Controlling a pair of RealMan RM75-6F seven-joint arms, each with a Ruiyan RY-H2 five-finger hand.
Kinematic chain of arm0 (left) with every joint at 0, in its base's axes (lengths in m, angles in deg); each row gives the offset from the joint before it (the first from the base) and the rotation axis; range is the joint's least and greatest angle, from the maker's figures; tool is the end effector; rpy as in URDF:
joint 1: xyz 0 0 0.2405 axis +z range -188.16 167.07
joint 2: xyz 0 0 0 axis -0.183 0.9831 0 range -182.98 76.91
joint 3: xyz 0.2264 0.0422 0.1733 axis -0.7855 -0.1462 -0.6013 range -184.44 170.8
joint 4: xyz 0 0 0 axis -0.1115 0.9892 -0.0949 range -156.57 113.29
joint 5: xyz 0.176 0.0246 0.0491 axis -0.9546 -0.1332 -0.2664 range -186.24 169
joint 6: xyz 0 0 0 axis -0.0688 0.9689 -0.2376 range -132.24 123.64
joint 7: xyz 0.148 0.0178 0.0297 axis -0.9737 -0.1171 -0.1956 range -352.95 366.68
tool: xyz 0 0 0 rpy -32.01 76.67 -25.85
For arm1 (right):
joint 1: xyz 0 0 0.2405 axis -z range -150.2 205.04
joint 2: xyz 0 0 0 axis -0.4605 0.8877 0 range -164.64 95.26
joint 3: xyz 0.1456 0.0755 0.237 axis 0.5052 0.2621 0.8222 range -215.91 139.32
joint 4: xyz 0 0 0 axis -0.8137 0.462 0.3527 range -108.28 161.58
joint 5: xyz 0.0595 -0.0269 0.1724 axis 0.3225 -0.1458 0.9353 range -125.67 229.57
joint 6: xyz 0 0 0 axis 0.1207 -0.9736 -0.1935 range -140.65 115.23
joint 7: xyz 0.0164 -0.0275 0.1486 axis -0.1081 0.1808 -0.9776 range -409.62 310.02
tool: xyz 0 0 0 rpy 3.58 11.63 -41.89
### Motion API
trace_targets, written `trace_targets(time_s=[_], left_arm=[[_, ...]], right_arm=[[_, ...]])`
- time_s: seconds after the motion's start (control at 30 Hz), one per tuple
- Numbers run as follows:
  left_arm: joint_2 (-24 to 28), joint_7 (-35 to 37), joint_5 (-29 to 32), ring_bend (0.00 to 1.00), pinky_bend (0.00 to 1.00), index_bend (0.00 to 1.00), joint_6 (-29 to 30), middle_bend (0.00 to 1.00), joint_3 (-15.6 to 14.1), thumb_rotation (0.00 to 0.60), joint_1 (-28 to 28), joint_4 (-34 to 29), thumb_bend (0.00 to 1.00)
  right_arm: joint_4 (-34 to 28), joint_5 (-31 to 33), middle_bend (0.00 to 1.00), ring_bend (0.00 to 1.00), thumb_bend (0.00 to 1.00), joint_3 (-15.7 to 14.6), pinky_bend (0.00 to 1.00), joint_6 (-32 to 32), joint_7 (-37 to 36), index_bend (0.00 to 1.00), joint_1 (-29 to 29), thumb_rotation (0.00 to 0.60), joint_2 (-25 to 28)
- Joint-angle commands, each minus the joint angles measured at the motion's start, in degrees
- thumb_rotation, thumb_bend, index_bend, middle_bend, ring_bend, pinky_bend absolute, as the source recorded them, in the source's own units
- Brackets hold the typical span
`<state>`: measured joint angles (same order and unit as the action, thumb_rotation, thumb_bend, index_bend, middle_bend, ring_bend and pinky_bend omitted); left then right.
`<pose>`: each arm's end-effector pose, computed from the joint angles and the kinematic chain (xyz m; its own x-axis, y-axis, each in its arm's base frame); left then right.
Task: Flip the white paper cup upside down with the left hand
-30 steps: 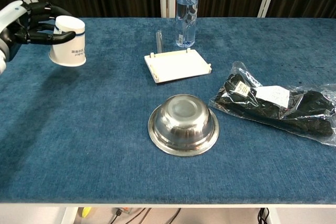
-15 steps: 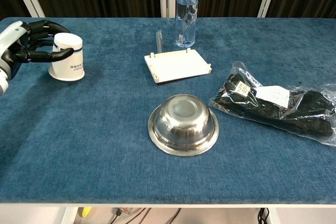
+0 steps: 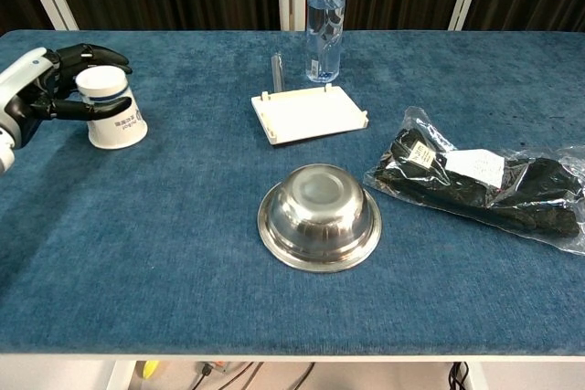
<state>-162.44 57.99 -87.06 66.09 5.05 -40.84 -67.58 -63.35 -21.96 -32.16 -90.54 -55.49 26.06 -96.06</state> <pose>-0.2664 0.3503 -0.0269 -0.4929 0.1103 0.8630 0.8582 -0.1013 0.5032 -0.3809 -0.1742 0.2228 0.3391 -0.0611 0.9388 -0.9020 0.2625 0.3429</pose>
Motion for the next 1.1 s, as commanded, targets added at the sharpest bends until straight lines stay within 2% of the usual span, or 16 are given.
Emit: trace_targets(time_s=[0.03, 0.2, 0.3, 0.37, 0.43, 0.57, 0.63, 0.67, 0.73, 0.83, 0.97, 1.1], left_arm=[[0.44, 0.04, -0.87, 0.04, 0.17, 0.28, 0.82, 0.22, -0.25, 0.6, 0.13, -0.58, 0.21], [2.46, 0.21, -2.29, 0.01, 0.16, 0.25, 3.09, 0.17, -0.31, 0.6, 0.64, -3.6, 0.2], [6.51, -1.42, -4.6, 0.0, 0.13, 0.23, 7.09, 0.14, -0.28, 0.6, 1.29, -8.59, 0.2], [11.21, -6.02, -6.65, 0.0, 0.12, 0.21, 10.21, 0.13, -0.48, 0.6, 2.02, -13.41, 0.2], [16.7, -12.5, -7.68, 0.0, 0.1, 0.18, 11.76, 0.13, -0.85, 0.6, 3.11, -18.89, 0.2], [32.47, -34.53, -7.76, 0.0, 0.04, 0.15, 11.99, 0.17, -3.62, 0.6, 7.36, -32.78, 0.2], [37.67, -43.79, -6.6, 0.0, 0.03, 0.12, 12.13, 0.17, -5.16, 0.6, 9.74, -37.15, 0.18], [40.52, -48.69, -5.42, 0.0, 0.03, 0.11, 11.78, 0.14, -6.42, 0.6, 11.32, -39.6, 0.16], [43.78, -53.71, -3.1, 0.0, 0.02, 0.1, 10.82, 0.06, -8.32, 0.6, 13.57, -42.96, 0.14], [45.64, -55.64, -1.57, 0.0, 0.0, 0.07, 11.31, 0.0, -10.72, 0.6, 16.84, -44.63, 0.12], [44.22, -54.41, -1.92, 0.0, 0.0, 0.07, 14.12, 0.0, -12.76, 0.6, 20.81, -42.51, 0.12], [44.01, -52.33, -2.7, 0.0, 0.0, 0.06, 13.69, 0.0, -13.91, 0.6, 22.16, -41.82, 0.12]], right_arm=[[-0.08, -0.2, 0.0, 0.0, 0.12, -0.03, 0.0, -0.1, -0.33, 0.0, 0.05, 0.6, 0.19], [-0.23, -0.33, 0.0, 0.0, 0.12, 0.1, 0.0, -0.72, -0.73, 0.0, 0.29, 0.6, 0.47], [-0.28, -0.4, 0.0, 0.0, 0.12, 0.12, 0.0, -1.35, -0.52, 0.0, 0.56, 0.6, 0.64], [-0.37, -0.43, 0.0, 0.0, 0.12, 0.12, 0.0, -1.73, -0.3, 0.0, 0.73, 0.6, 0.72], [-0.46, -0.5, 0.0, 0.0, 0.12, 0.1, 0.0, -2.03, -0.21, 0.0, 0.87, 0.6, 0.77], [-0.31, -0.79, 0.0, 0.0, 0.12, 0.09, 0.0, -3.17, 0.8, 0.0, 1.21, 0.6, 0.44], [-0.07, -1.02, 0.0, 0.0, 0.12, 0.01, 0.0, -3.79, 1.86, 0.0, 1.34, 0.6, 0.11], [0.08, -1.17, 0.0, 0.0, 0.12, 0.0, 0.0, -4.3, 2.76, 0.0, 1.41, 0.6, -0.17], [0.28, -1.6, 0.0, 0.0, 0.12, 0.02, 0.0, -5.38, 4.21, 0.0, 1.55, 0.6, -0.71], [0.42, -3.19, 0.0, 0.0, 0.12, -0.03, 0.0, -7.6, 5.71, 0.0, 1.83, 0.6, -1.58], [0.12, -4.61, 0.0, 0.0, 0.11, -0.01, 0.0, -9.5, 6.89, 0.0, 2.09, 0.6, -2.25], [-0.34, -4.89, 0.0, 0.0, 0.11, -0.09, 0.0, -9.52, 7.64, 0.0, 2.0, 0.6, -2.54]])
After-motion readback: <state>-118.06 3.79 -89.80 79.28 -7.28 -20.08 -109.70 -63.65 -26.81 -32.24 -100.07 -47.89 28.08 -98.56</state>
